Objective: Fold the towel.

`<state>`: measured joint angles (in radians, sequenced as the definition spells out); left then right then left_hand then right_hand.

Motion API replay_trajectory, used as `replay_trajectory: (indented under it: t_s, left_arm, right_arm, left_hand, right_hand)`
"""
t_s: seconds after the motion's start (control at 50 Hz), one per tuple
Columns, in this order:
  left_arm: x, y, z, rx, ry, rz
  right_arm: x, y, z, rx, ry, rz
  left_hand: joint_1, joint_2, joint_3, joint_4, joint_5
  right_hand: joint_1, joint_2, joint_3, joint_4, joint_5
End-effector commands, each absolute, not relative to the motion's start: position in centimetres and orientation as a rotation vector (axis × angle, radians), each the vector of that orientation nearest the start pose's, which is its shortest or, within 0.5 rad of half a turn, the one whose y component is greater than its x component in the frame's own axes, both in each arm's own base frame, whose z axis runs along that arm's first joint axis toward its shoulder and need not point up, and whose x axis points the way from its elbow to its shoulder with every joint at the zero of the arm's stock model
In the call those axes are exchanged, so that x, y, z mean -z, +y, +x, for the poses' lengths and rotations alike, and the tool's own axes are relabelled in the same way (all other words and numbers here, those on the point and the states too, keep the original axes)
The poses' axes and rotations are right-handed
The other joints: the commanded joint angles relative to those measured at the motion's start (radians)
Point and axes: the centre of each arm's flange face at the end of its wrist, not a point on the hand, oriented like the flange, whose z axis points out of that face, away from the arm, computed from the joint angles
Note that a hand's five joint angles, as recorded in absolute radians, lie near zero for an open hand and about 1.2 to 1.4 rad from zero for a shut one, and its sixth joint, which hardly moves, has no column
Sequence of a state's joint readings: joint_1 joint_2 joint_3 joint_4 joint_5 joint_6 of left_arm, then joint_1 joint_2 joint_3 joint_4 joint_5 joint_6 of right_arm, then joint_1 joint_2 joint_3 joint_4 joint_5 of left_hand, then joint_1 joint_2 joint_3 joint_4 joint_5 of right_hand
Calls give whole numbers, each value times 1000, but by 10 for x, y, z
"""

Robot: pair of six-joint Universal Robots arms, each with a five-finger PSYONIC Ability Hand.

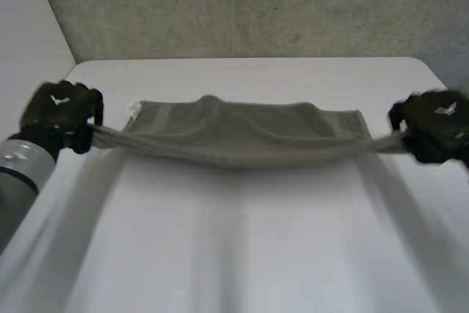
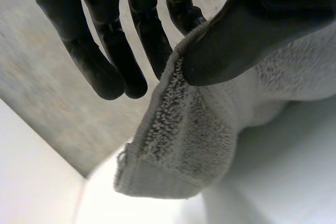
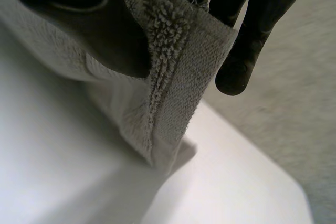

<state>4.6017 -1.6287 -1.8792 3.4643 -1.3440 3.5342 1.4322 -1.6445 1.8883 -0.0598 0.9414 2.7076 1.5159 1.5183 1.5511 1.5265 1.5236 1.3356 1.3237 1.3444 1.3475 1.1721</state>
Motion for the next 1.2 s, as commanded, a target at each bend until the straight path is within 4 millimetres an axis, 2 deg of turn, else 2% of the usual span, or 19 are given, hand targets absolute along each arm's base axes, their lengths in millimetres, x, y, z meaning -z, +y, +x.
replay_trajectory:
  t_s: [0.02, 0.1, 0.22, 0.32, 0.4, 0.46, 0.5, 0.56, 0.62, 0.72, 0.8, 0.94, 1.08, 1.1, 1.12, 1.14, 1.16, 1.18, 1.2]
  left_arm:
    - [-255, -256, -170, 2108, 1846, 875]
    - [-261, -238, -172, 2114, 1795, 932]
    - [-257, -234, -176, 2116, 1823, 983]
    - [-222, -257, -182, 2005, 1974, 1047]
    - [-210, -273, -191, 1977, 2030, 1079]
    - [-197, -286, -202, 1959, 2056, 1124]
    - [-193, -294, -208, 1965, 2060, 1142]
    - [-183, -313, -216, 1957, 2075, 1148]
    - [-176, -330, -224, 1952, 2065, 1135]
    - [-169, -353, -241, 1967, 2028, 1115]
    - [-165, -377, -246, 1978, 1991, 1054]
    - [-154, -391, -252, 1986, 1979, 1050]
    - [-148, -386, -264, 2004, 1960, 1082]
    - [-146, -386, -264, 2005, 1958, 1080]
    - [-145, -386, -264, 2001, 1962, 1080]
    - [-145, -386, -264, 2001, 1962, 1080]
    - [-143, -384, -264, 1996, 1966, 1082]
    - [-143, -384, -264, 1991, 1966, 1072]
    - [-143, -384, -264, 1991, 1966, 1072]
  right_arm:
    - [-286, -258, 125, 1980, 2127, -789]
    - [-292, -252, 122, 1939, 2133, -798]
    - [-297, -255, 121, 1930, 2117, -851]
    - [-280, -274, 129, 1833, 2143, -908]
    - [-257, -295, 145, 1740, 2216, -998]
    - [-249, -303, 147, 1723, 2261, -1023]
    - [-234, -322, 148, 1708, 2336, -1086]
    - [-219, -337, 153, 1689, 2379, -1110]
    - [-212, -343, 158, 1687, 2382, -1118]
    - [-193, -372, 177, 1826, 2344, -1153]
    - [-190, -389, 176, 1957, 2352, -1092]
    - [-182, -410, 188, 2091, 2290, -1065]
    - [-177, -411, 193, 2091, 2277, -1061]
    - [-176, -411, 193, 2091, 2282, -1051]
    - [-176, -411, 193, 2091, 2282, -1051]
    - [-173, -411, 193, 2083, 2289, -1049]
    - [-173, -411, 193, 2083, 2289, -1049]
    - [-172, -411, 192, 2079, 2295, -1043]
    - [-173, -411, 191, 2080, 2302, -1032]
  left_hand:
    - [-120, -122, -155, -130, -302]
    - [-120, -122, -155, -130, -302]
    - [-120, -122, -155, -130, -302]
    - [-120, -122, -155, -130, -302]
    - [-120, -122, -155, -130, -302]
    - [-120, -122, -155, -130, -302]
    - [-120, -122, -155, -130, -302]
    - [-120, -122, -155, -130, -302]
    - [-120, -122, -155, -130, -302]
    - [-120, -122, -155, -130, -302]
    - [-120, -122, -155, -130, -302]
    - [-120, -122, -155, -130, -302]
    - [-120, -122, -155, -130, -302]
    - [-120, -122, -155, -130, -302]
    - [-366, -369, -402, -377, -549]
    - [-369, -371, -404, -379, -551]
    - [-840, -842, -875, -850, -1022]
    - [-1120, -1123, -1156, -1131, -1303]
    - [-1123, -1126, -1159, -1134, -1306]
  right_hand:
    - [61, 73, 52, 49, 50]
    - [61, 73, 52, 49, 50]
    - [61, 73, 52, 49, 50]
    - [61, 73, 52, 49, 50]
    - [61, 73, 52, 49, 50]
    - [61, 73, 52, 49, 50]
    - [61, 73, 52, 49, 50]
    - [61, 73, 52, 49, 50]
    - [61, 73, 52, 49, 50]
    - [61, 73, 52, 49, 50]
    - [61, 73, 52, 49, 50]
    - [61, 73, 52, 49, 50]
    - [61, 73, 52, 49, 50]
    - [-214, -202, -223, -226, -225]
    - [-217, -205, -226, -229, -228]
    - [-947, -935, -956, -959, -958]
    - [-954, -942, -963, -966, -965]
    - [-1161, -1149, -1170, -1173, -1172]
    - [-1161, -1149, -1170, -1173, -1172]
